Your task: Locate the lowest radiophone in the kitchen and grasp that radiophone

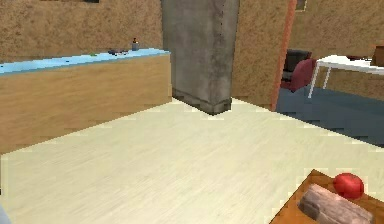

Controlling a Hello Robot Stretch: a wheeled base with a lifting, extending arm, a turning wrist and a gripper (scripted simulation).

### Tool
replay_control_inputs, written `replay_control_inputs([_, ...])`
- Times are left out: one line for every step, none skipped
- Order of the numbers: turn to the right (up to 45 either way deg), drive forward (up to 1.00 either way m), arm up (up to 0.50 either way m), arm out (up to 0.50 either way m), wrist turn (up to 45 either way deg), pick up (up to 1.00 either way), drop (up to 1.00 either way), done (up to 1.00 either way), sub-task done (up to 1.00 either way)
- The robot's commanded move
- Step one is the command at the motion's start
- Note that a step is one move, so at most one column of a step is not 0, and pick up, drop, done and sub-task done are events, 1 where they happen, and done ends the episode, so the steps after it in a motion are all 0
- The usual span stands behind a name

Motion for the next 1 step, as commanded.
replay_control_inputs([0.0,0.00,0.50,0.00,0.0,0.00,0.00,0.00,0.00])
